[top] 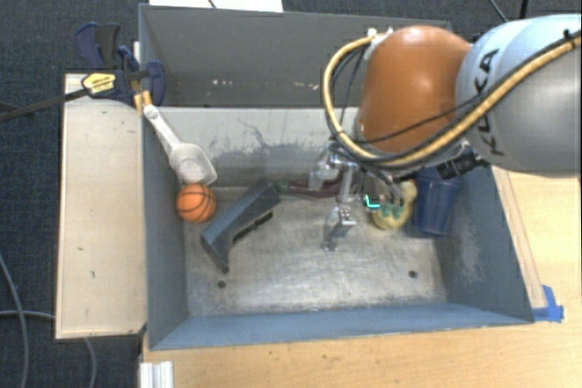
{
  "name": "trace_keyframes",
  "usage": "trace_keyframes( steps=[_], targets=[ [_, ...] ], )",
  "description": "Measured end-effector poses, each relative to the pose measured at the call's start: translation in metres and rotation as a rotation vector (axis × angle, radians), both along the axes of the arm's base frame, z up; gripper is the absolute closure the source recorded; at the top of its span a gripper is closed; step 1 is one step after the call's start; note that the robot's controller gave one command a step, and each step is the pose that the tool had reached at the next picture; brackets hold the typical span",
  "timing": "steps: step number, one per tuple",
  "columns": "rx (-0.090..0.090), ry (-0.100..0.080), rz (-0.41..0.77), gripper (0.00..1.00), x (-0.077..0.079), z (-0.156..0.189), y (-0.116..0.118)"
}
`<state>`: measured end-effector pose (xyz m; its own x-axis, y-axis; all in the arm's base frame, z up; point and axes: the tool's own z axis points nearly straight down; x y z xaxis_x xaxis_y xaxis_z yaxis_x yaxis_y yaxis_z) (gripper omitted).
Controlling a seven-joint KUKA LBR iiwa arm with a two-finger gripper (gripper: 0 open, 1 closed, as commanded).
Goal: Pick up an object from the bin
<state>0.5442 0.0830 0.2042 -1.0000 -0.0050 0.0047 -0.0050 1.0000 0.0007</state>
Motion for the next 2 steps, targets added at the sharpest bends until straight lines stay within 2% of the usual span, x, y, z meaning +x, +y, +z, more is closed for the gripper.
trace_keyframes(
  steps=[1, 2],
  targets=[
    [0.001, -0.007, -0.002, 0.00, 0.002, 0.004, 0.000],
    [0.000, -0.012, 0.107, 0.00, 0.009, -0.031, 0.021]
  ],
)
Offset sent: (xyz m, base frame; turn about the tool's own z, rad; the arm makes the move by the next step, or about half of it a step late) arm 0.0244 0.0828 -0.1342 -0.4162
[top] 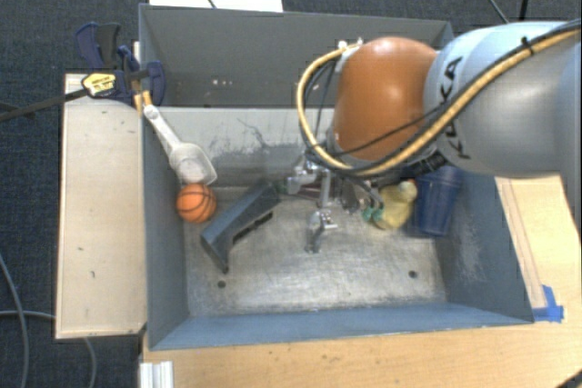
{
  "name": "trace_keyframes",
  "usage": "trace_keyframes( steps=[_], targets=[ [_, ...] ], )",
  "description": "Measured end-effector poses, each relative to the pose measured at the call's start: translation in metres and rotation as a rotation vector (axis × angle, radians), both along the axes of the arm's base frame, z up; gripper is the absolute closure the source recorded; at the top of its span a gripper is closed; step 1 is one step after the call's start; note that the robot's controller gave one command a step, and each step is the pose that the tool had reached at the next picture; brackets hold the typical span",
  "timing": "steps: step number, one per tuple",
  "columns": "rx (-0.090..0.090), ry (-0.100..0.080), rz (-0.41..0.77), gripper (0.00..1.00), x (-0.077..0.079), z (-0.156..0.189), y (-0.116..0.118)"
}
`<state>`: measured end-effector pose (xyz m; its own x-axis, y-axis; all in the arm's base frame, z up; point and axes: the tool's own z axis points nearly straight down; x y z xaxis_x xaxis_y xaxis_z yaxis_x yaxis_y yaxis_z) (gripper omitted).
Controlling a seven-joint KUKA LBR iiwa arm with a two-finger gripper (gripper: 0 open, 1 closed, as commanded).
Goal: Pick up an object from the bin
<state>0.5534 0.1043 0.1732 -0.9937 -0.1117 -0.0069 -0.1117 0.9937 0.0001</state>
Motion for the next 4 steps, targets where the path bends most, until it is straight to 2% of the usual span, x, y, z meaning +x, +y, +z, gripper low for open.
trace_keyframes(
  steps=[1, 2, 3, 4],
  targets=[
    [0.000, 0.001, 0.252, 0.00, 0.008, -0.028, 0.047],
    [0.000, 0.001, 0.318, 0.00, 0.014, -0.035, 0.053],
    [0.004, -0.031, 0.483, 0.00, 0.045, -0.088, 0.071],
    [0.009, -0.032, 0.519, 1.00, 0.047, -0.112, 0.074]
  ],
)
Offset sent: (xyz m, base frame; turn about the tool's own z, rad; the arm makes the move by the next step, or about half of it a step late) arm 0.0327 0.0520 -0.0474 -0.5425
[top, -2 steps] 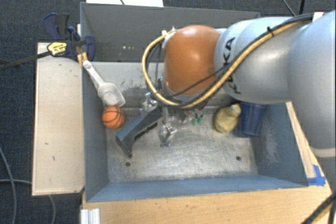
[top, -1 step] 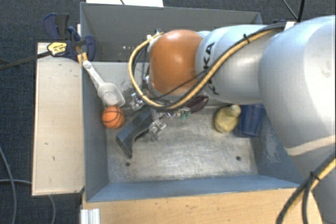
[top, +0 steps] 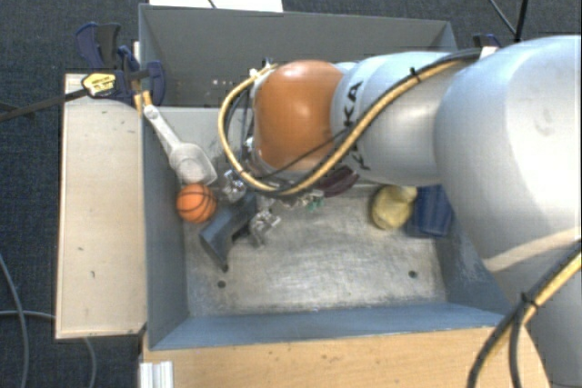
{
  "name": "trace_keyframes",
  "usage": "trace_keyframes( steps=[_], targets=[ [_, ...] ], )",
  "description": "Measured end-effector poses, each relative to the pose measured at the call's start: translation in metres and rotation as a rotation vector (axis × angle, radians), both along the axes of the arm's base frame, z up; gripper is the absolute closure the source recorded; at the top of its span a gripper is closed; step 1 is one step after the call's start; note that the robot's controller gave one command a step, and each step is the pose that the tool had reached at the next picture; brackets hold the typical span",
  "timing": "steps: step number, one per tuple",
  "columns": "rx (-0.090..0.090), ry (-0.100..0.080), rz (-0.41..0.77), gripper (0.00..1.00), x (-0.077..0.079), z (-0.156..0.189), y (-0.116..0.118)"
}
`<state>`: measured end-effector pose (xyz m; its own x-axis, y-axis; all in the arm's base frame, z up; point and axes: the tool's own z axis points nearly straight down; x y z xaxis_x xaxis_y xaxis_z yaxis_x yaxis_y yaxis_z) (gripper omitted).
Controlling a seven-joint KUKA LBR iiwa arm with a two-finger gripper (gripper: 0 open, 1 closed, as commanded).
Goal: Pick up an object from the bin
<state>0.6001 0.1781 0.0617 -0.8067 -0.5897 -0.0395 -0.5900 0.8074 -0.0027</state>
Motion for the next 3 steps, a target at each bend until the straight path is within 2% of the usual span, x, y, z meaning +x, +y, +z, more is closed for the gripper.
trace_keyframes(
  steps=[1, 2, 3],
  targets=[
    [-0.001, -0.002, 0.033, 1.00, -0.002, 0.003, -0.002],
    [-0.019, 0.030, 0.000, 1.00, 0.001, 0.066, 0.000],
    [-0.022, 0.040, 0.030, 1.00, -0.004, 0.029, -0.003]
  ],
)
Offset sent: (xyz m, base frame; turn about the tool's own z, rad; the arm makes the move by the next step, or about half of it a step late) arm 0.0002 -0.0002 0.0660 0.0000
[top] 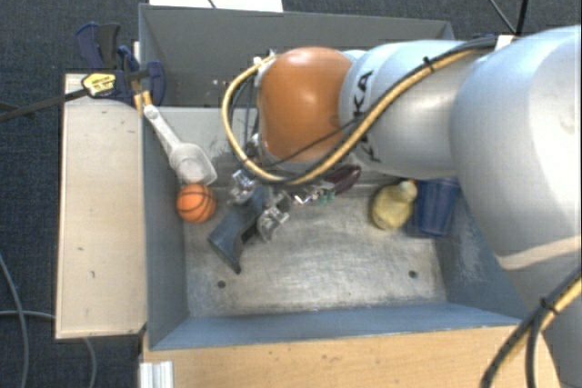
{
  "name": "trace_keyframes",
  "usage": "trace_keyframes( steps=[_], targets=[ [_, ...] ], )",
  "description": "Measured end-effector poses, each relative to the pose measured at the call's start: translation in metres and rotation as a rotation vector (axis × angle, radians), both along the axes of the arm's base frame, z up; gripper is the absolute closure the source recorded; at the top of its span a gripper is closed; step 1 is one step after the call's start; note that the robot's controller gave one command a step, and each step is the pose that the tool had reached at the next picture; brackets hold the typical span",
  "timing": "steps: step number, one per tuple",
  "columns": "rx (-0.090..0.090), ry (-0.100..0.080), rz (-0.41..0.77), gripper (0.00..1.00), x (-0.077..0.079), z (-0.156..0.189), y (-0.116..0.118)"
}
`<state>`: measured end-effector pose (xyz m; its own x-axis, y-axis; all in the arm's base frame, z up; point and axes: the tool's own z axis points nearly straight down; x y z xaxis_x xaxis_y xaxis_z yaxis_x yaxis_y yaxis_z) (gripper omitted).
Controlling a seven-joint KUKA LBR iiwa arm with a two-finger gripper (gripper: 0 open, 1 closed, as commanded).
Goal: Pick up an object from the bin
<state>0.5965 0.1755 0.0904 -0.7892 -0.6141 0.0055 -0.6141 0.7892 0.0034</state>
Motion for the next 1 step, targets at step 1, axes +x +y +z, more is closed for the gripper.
trace_keyframes(
  steps=[1],
  targets=[
    [0.003, -0.009, -0.029, 1.00, 0.0050, 0.0493, 0.0026]
  ],
)
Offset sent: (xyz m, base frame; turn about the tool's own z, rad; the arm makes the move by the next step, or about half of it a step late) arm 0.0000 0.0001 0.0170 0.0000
